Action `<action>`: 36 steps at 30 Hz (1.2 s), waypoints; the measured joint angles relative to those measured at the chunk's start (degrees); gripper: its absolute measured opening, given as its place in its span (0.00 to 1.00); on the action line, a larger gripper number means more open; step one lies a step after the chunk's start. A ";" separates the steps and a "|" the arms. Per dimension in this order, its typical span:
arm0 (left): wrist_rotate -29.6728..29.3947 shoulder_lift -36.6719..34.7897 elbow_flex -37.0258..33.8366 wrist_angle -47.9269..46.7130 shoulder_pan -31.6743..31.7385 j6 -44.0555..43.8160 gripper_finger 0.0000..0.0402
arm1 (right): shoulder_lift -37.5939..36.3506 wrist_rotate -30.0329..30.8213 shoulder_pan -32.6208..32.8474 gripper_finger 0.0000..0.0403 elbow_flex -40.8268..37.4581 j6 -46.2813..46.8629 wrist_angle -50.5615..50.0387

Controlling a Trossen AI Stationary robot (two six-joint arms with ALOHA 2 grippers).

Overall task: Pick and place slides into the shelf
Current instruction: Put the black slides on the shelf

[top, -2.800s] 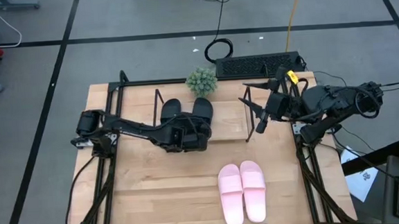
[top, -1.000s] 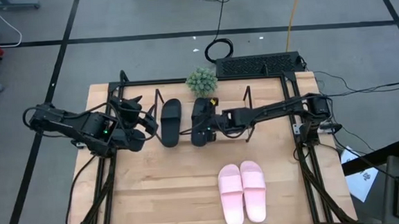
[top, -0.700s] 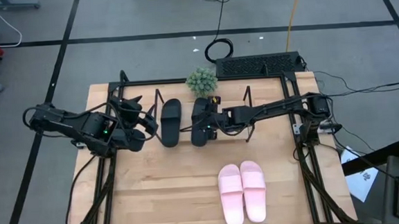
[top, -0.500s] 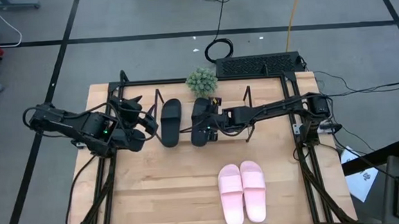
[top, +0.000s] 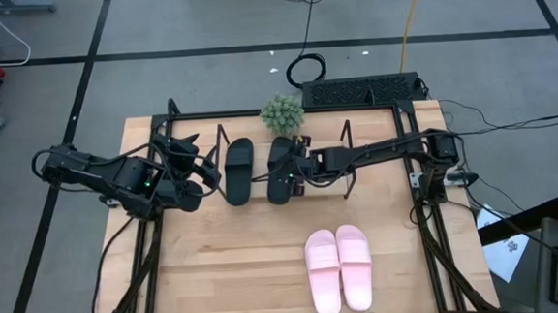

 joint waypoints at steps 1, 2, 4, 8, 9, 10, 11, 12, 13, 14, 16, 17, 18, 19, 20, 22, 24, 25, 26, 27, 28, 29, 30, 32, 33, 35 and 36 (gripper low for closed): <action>0.00 0.00 0.00 -0.04 0.00 0.00 0.66 | 0.48 0.03 -0.09 0.46 0.15 0.00 0.42; 0.00 0.00 0.00 -0.02 0.00 0.00 0.66 | 0.88 0.16 -0.24 0.46 0.18 -0.01 0.76; 0.00 0.00 0.00 -0.04 0.00 0.00 0.66 | 1.43 0.18 -0.67 0.46 -0.04 -0.13 -0.20; 0.00 0.00 0.00 -0.04 0.00 0.00 0.66 | 2.77 0.27 -1.52 0.46 0.14 -1.09 1.76; 0.03 0.00 0.00 -0.05 0.00 0.00 0.66 | 2.78 0.28 -1.64 0.46 0.07 -1.30 1.80; 0.10 0.00 0.00 -0.06 0.00 0.00 0.66 | 2.93 0.25 -1.82 0.46 0.07 -1.51 2.23; 0.32 0.00 0.00 -0.07 0.00 0.00 0.66 | 3.27 0.30 -1.94 0.46 0.10 -1.78 3.09; 0.42 0.00 0.00 -0.08 0.00 0.00 0.66 | 3.47 0.32 -1.96 0.46 0.14 -1.88 3.58; 0.41 0.00 0.00 -0.07 0.00 0.08 0.66 | 3.63 0.60 -1.98 0.46 0.11 -2.20 3.55; 0.42 0.00 0.00 -0.08 0.00 0.12 0.66 | 3.68 0.83 -1.98 0.46 0.07 -2.43 3.56; 0.44 0.00 0.00 -0.06 0.00 0.14 0.66 | 3.51 2.12 -1.96 0.46 0.07 -2.99 3.78; 0.44 0.00 -0.02 -0.06 0.00 0.15 0.66 | 3.48 2.79 -1.96 0.46 0.07 -3.03 3.92; 0.45 0.00 0.00 -0.06 0.00 0.15 0.66 | 3.53 3.28 -1.98 0.45 0.07 -3.15 3.92; 0.46 0.00 0.00 -0.06 0.00 0.15 0.66 | 3.60 3.23 -2.17 0.43 0.07 -3.35 3.79; 0.46 0.00 0.00 -0.04 0.00 0.15 0.66 | 3.61 3.12 -2.34 0.42 0.07 -3.38 3.77; 0.47 0.00 -0.01 -0.04 0.00 0.14 0.66 | 3.58 3.13 -2.69 0.38 0.07 -3.38 3.81; 0.48 0.00 -0.01 -0.06 0.00 0.14 0.66 | 3.57 3.13 -2.93 0.34 0.07 -3.38 3.86; 0.48 0.00 -0.01 -0.04 0.00 0.14 0.66 | 3.57 3.13 -3.02 0.32 0.07 -3.35 3.86; 0.48 0.00 -0.01 -0.05 0.00 0.11 0.66 | 3.57 3.13 -3.08 0.30 0.07 -3.20 3.89; 0.51 0.00 -0.01 -0.04 0.00 0.09 0.66 | 3.57 3.13 -3.12 0.27 0.07 -3.14 3.99; 0.63 0.00 -0.02 -0.04 0.00 0.10 0.66 | 3.57 3.13 -3.14 0.24 0.07 -3.16 4.10; 0.97 0.00 -0.01 -0.05 0.00 0.09 0.66 | 3.57 3.14 -3.14 0.22 0.07 -3.18 4.29; 1.43 0.00 -0.01 -0.04 0.00 0.09 0.66 | 3.57 3.16 -3.12 0.19 0.07 -3.18 4.52; 1.99 0.00 -0.02 -0.04 0.00 0.07 0.66 | 3.57 3.17 -3.12 0.13 0.07 -3.25 5.06; 1.99 0.00 -0.02 -0.04 -0.02 0.07 0.66 | 3.54 3.17 -3.10 0.10 0.07 -3.36 5.31; 1.99 0.00 -0.02 -0.04 0.00 0.07 0.66 | 3.54 3.15 -2.97 0.05 0.07 -3.38 5.93; 2.01 0.00 -0.02 -0.04 0.00 0.07 0.66 | 3.54 3.09 -2.78 0.03 0.07 -3.40 6.41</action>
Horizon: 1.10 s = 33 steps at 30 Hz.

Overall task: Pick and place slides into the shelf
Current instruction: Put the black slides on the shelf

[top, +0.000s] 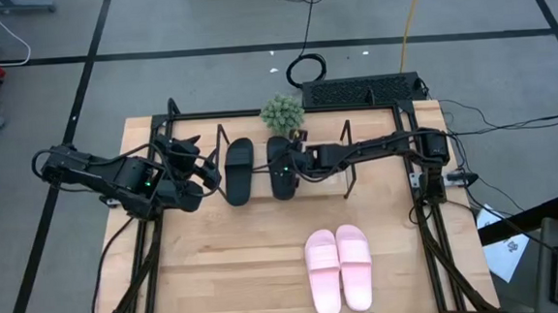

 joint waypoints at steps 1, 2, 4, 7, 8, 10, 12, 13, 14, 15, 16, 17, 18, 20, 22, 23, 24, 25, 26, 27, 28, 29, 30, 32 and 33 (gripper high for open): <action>0.01 0.00 -0.01 0.00 0.00 0.00 0.66 | 0.00 -0.07 0.17 0.02 0.00 -0.01 0.41; -0.01 0.00 -0.01 0.00 0.00 0.00 0.66 | 0.00 -0.18 0.38 0.02 0.00 0.01 0.86; 0.01 0.00 0.00 0.00 -0.02 0.00 0.66 | 0.00 -0.18 0.76 0.02 0.00 0.29 2.25; 0.03 0.00 -0.01 0.00 0.00 0.00 0.66 | 0.00 -0.10 1.19 0.03 0.00 0.23 4.01; 0.03 0.00 -0.01 0.00 0.00 -0.02 0.66 | 0.00 -0.05 1.34 0.02 0.00 0.26 4.32; 0.04 0.00 0.01 0.00 0.00 -0.02 0.66 | 0.00 -0.03 1.34 0.02 0.00 0.38 4.36; 0.05 0.00 0.00 -0.01 -0.01 -0.02 0.66 | 0.00 -0.01 1.34 0.01 0.00 0.69 4.36; 0.05 0.00 -0.01 0.00 0.00 -0.02 0.66 | 0.00 0.01 1.34 0.01 0.00 1.03 4.50; 0.05 0.00 0.00 0.00 0.00 -0.02 0.66 | 0.00 0.04 1.34 0.01 0.00 1.36 4.85; 0.07 0.00 0.00 0.00 0.00 -0.03 0.66 | 0.00 0.08 1.34 0.02 0.00 1.60 5.18; 0.07 0.00 0.02 0.00 0.00 -0.04 0.66 | 0.00 0.10 1.34 0.02 0.00 1.80 5.43; 0.13 0.00 0.00 0.00 0.00 -0.04 0.66 | 0.00 0.22 1.34 0.02 0.00 1.86 5.80; 0.38 0.00 -0.01 0.00 0.00 -0.04 0.66 | 0.00 0.30 1.34 0.02 0.00 1.94 6.36; 1.22 0.00 -0.01 -0.01 0.00 -0.10 0.66 | 0.00 0.38 1.34 0.02 0.00 2.35 7.57; 1.60 0.00 0.00 0.00 0.00 -0.13 0.66 | 0.00 0.47 1.34 0.02 0.00 3.23 7.90; 1.60 0.00 -0.01 0.00 -0.02 -0.13 0.66 | 0.00 0.49 1.34 0.02 0.00 3.52 7.89; 1.60 0.00 -0.01 0.00 -0.02 -0.13 0.66 | 0.01 0.49 1.34 0.02 0.00 3.82 7.83; 1.60 0.00 -0.01 0.00 -0.02 -0.13 0.66 | 0.19 0.52 1.34 0.02 0.00 4.08 7.93; 1.60 0.00 0.00 0.00 -0.02 -0.13 0.66 | 0.59 0.54 1.34 0.02 0.00 4.50 8.43; 1.60 0.00 -0.01 0.00 -0.02 -0.13 0.66 | 1.01 0.54 1.34 0.02 0.02 4.92 9.08; 1.60 0.00 -0.01 0.00 -0.02 -0.12 0.66 | 1.36 0.50 1.34 0.02 0.02 4.98 9.12; 1.60 0.00 0.01 -0.01 -0.02 -0.11 0.66 | 1.92 0.46 1.34 0.02 0.00 4.93 9.21; 1.60 0.00 -0.01 0.00 -0.02 -0.11 0.66 | 2.55 0.67 1.35 0.02 0.01 4.93 10.32; 1.60 0.01 -0.01 0.00 -0.02 -0.09 0.66 | 3.46 0.99 1.37 0.02 0.06 4.93 11.27; 1.60 0.01 -0.01 0.00 -0.02 -0.11 0.66 | 3.78 1.79 1.41 0.02 0.11 4.92 11.45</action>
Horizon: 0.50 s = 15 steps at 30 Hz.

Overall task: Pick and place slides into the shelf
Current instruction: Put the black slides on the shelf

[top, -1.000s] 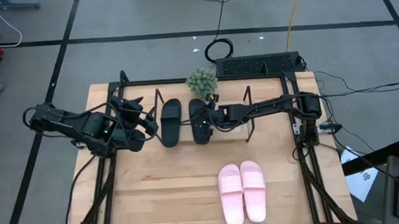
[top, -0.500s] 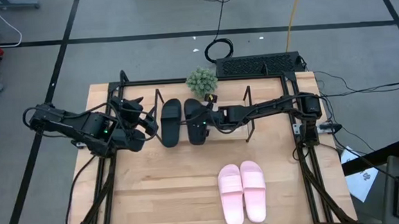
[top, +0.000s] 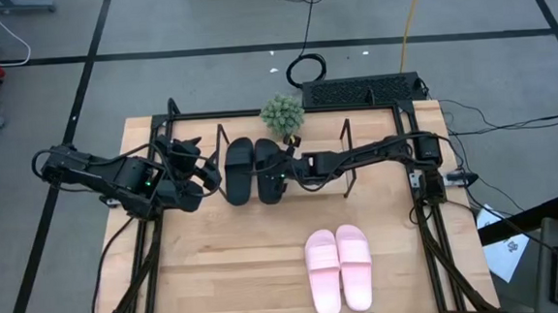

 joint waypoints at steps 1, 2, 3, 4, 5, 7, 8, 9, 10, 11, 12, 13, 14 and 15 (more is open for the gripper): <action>0.04 -0.01 0.00 0.00 0.00 0.02 0.66 | 0.09 0.51 0.02 0.02 0.00 -0.01 -0.05; 0.18 -0.01 0.00 0.00 0.00 0.02 0.66 | 0.11 0.80 0.00 0.02 0.00 0.17 -0.13; 0.42 0.00 0.00 -0.01 0.00 0.04 0.66 | 0.11 0.81 -0.06 0.02 0.00 0.66 -0.13; 0.43 0.00 0.00 0.00 0.00 0.13 0.66 | 0.11 0.70 -0.09 0.02 0.00 1.03 0.11; 0.41 -0.01 0.00 0.02 0.00 0.30 0.66 | 0.13 0.54 -0.09 0.02 0.00 1.26 0.41; 0.43 0.00 0.00 0.00 0.00 0.52 0.66 | 0.15 0.51 -0.03 0.02 -0.05 1.10 1.33; 0.43 0.00 0.00 0.00 0.00 0.53 0.66 | 0.16 0.44 0.07 0.02 -0.09 1.03 1.66; 0.43 -0.01 0.00 0.00 0.00 0.55 0.66 | 0.19 0.36 0.12 0.02 -0.11 0.97 1.79; 0.44 -0.01 0.00 0.00 0.00 0.55 0.66 | 0.24 0.30 0.17 0.02 -0.11 1.05 1.85; 0.48 -0.01 0.00 0.00 0.00 0.53 0.66 | 0.24 0.24 0.19 0.02 -0.11 1.31 1.83; 0.50 -0.01 0.00 0.00 0.00 0.53 0.66 | 0.24 0.22 0.19 0.02 -0.11 1.55 1.83; 0.50 0.01 0.00 0.00 0.00 0.55 0.66 | 0.24 0.17 0.19 0.02 -0.11 1.81 1.91; 0.52 -0.01 0.00 0.00 0.00 0.52 0.66 | 0.24 0.16 0.21 0.03 -0.11 2.17 1.98; 0.62 0.00 0.00 0.00 0.00 0.52 0.66 | 0.24 0.14 0.24 0.04 -0.11 2.65 2.05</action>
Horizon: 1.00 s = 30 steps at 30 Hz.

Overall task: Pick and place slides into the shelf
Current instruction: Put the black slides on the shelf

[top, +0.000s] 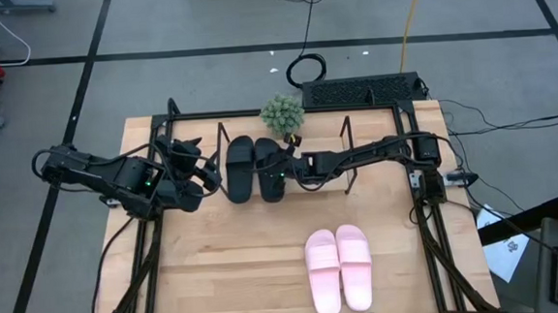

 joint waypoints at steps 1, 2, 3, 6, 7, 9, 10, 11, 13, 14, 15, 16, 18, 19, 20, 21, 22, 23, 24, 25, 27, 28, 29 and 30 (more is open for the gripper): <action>0.16 -0.01 0.00 0.01 0.00 0.00 0.66 | 0.00 -0.05 0.07 0.05 0.00 0.28 0.08; 0.25 0.00 0.00 0.00 0.00 0.00 0.66 | 0.00 -0.14 0.15 0.06 0.00 0.37 0.14; 0.27 -0.01 0.00 0.02 0.00 0.00 0.66 | 0.00 -0.28 0.27 0.07 0.00 0.38 0.16; 0.27 -0.01 0.00 0.00 0.00 0.00 0.66 | 0.00 -0.51 0.63 0.11 0.00 0.43 0.32; 0.25 0.01 0.00 0.00 0.00 0.00 0.66 | 0.00 -0.51 0.76 0.13 0.00 0.43 0.34; 0.25 -0.01 0.00 0.01 0.00 0.00 0.66 | 0.00 -0.57 1.05 0.16 0.00 0.40 0.60; 0.26 0.00 0.00 0.00 0.00 -0.01 0.66 | 0.00 -0.58 1.18 0.18 0.00 0.38 0.84; 0.28 0.00 0.00 0.01 0.00 -0.02 0.66 | 0.00 -0.63 1.27 0.19 0.00 0.38 1.22; 0.32 -0.01 0.00 0.00 0.00 -0.02 0.66 | 0.00 -0.73 1.38 0.22 0.00 -0.13 1.99; 0.33 -0.01 0.00 0.00 0.01 -0.02 0.66 | 0.00 -0.72 1.38 0.23 0.00 -0.76 2.09; 0.44 0.00 0.00 0.00 0.00 -0.02 0.66 | 0.00 -0.69 1.38 0.24 0.00 -1.20 2.05; 0.67 0.00 0.00 0.00 0.00 -0.02 0.66 | 0.00 -0.71 1.38 0.25 0.00 -1.52 1.98; 0.84 0.01 0.00 0.00 0.00 -0.02 0.66 | 0.02 -0.66 1.38 0.27 0.00 -1.56 1.81; 0.84 0.00 0.00 0.00 0.00 -0.02 0.66 | 0.02 -0.60 1.38 0.28 0.00 -1.59 1.78; 0.84 -0.01 0.00 0.00 0.00 -0.02 0.66 | 0.02 -0.47 1.38 0.28 0.00 -1.61 1.66; 0.86 0.00 0.00 0.00 0.00 -0.02 0.66 | 0.02 -0.49 1.33 0.29 0.00 -1.63 1.50; 0.86 -0.01 0.00 0.00 0.00 -0.02 0.66 | 0.02 -0.47 1.33 0.29 0.00 -1.63 1.32; 0.86 -0.01 0.00 0.00 0.00 0.02 0.66 | 0.02 -0.47 1.31 0.29 0.00 -1.71 1.23; 0.86 0.01 0.00 0.02 0.00 0.14 0.66 | 0.02 -0.47 1.24 0.30 0.00 -1.78 1.22; 0.86 0.00 0.00 0.00 0.00 0.31 0.66 | 0.02 -0.45 1.19 0.30 0.00 -1.83 1.24; 0.86 0.00 0.00 0.01 0.02 0.62 0.66 | 0.02 -0.44 1.03 0.30 0.00 -2.28 1.24; 0.86 -0.01 0.00 0.02 0.02 0.65 0.66 | 0.02 -0.43 0.92 0.30 0.00 -2.50 1.23; 0.86 -0.01 0.00 0.01 0.01 0.66 0.66 | 0.02 -0.43 0.80 0.30 0.00 -2.56 1.24; 0.86 0.00 0.00 0.02 0.00 0.68 0.66 | 0.02 -0.43 0.67 0.30 0.00 -2.57 1.22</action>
